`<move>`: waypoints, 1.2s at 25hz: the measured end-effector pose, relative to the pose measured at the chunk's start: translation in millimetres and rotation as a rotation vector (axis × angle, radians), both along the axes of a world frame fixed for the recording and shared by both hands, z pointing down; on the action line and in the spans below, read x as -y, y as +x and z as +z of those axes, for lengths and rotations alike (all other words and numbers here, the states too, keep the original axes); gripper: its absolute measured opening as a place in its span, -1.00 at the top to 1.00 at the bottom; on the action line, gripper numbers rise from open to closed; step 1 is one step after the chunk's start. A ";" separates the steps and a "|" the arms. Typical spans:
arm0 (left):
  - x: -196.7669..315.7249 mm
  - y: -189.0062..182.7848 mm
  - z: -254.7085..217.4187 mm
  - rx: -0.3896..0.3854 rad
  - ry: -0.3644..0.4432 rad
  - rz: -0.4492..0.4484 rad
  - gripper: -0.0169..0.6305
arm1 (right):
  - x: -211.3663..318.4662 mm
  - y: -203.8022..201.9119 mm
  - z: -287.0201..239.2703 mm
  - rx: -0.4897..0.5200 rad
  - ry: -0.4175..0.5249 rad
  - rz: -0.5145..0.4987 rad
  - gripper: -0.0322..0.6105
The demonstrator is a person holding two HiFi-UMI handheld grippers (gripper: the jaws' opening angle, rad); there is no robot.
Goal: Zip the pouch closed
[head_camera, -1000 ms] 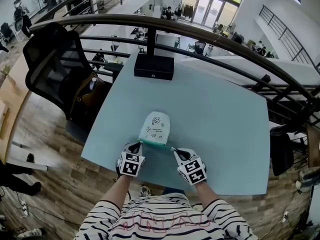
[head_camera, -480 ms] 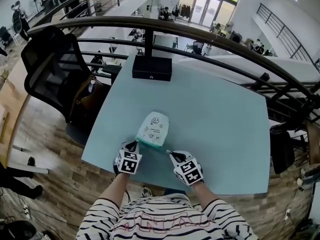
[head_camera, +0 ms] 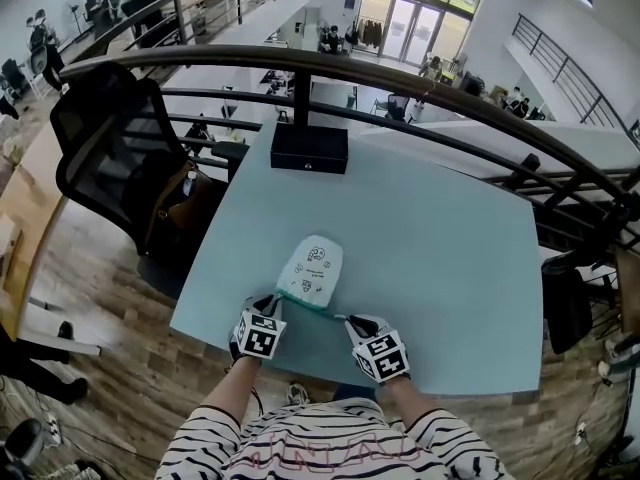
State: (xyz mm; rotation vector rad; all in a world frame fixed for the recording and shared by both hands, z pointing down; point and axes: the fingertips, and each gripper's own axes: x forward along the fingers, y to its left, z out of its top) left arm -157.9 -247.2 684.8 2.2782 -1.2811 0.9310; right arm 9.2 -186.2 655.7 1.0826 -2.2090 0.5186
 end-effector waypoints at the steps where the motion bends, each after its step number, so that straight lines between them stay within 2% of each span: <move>1: -2.5 -1.1 -3.3 -0.005 0.007 -0.002 0.86 | -2.0 1.8 -3.5 0.007 0.007 0.017 0.80; 4: -9.8 -4.7 -19.1 -0.032 0.044 -0.016 0.86 | -8.4 8.1 -16.7 0.042 0.034 0.082 0.80; 8: -18.2 -8.6 -51.6 -0.066 0.147 -0.032 0.86 | -19.5 13.4 -35.9 0.078 0.092 0.147 0.80; 11: -37.4 -14.8 -68.8 -0.089 0.170 -0.050 0.86 | -33.3 10.9 -49.4 0.098 0.127 0.162 0.80; 19: -80.9 -22.7 -117.5 -0.159 0.266 -0.059 0.86 | -60.0 1.2 -83.0 0.139 0.195 0.142 0.81; 30: -150.5 2.9 -145.5 -0.206 0.302 -0.096 0.87 | -104.3 4.2 -106.9 0.205 0.222 0.059 0.81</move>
